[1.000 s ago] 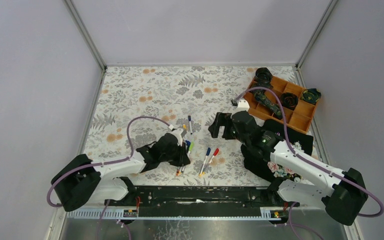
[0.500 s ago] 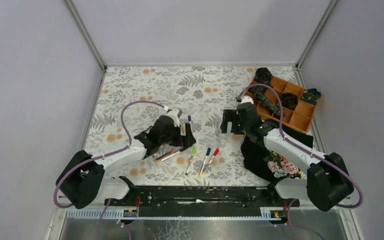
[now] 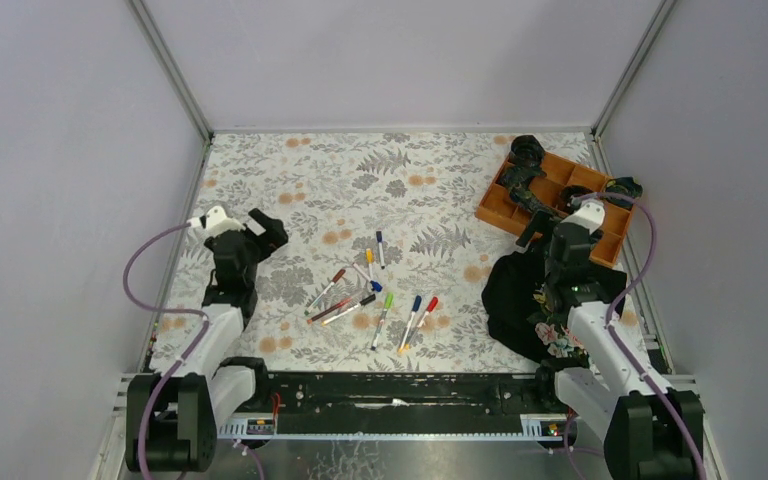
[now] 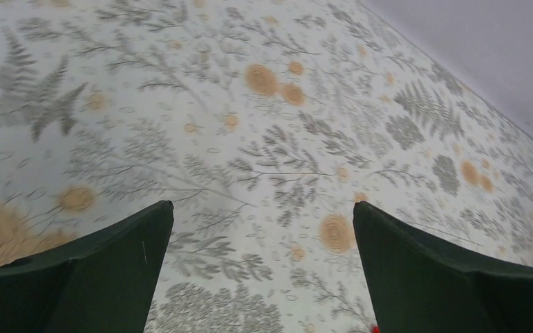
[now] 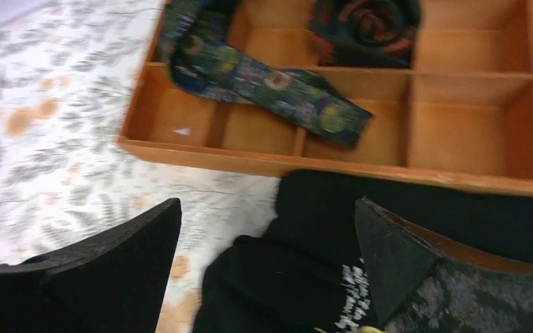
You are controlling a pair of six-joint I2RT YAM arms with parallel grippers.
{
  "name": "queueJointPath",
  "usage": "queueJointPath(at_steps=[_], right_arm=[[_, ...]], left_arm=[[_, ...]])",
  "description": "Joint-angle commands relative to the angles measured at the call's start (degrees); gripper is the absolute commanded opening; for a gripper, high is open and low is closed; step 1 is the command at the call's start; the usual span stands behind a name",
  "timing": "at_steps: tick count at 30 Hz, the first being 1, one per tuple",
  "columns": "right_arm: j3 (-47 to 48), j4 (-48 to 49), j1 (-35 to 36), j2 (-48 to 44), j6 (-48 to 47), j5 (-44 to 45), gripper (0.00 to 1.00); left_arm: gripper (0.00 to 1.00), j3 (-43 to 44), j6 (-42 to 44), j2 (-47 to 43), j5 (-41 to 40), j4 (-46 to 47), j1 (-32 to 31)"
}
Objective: Insert the pens into the pen caps
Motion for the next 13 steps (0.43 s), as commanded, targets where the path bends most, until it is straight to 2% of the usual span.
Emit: queueJointPath(at_steps=[1, 4, 9, 13], right_arm=[[-10.1, 14.5, 0.0, -2.5, -6.2, 14.2, 0.99], [-15.9, 22.1, 0.0, -0.8, -9.0, 15.0, 0.99], [-21.5, 35.4, 0.1, 4.9, -10.5, 15.2, 0.99], [-20.4, 37.4, 0.1, 7.7, -11.9, 14.2, 0.99]], left_arm=[[1.0, -10.1, 1.8, -5.4, -16.9, 15.7, -0.1], [1.0, -12.8, 4.2, -7.0, -21.0, 17.0, -0.1], [1.0, -14.4, 10.1, -2.4, -21.5, 23.7, -0.1], [1.0, -14.5, 10.7, 1.8, -23.3, 28.7, 0.0]])
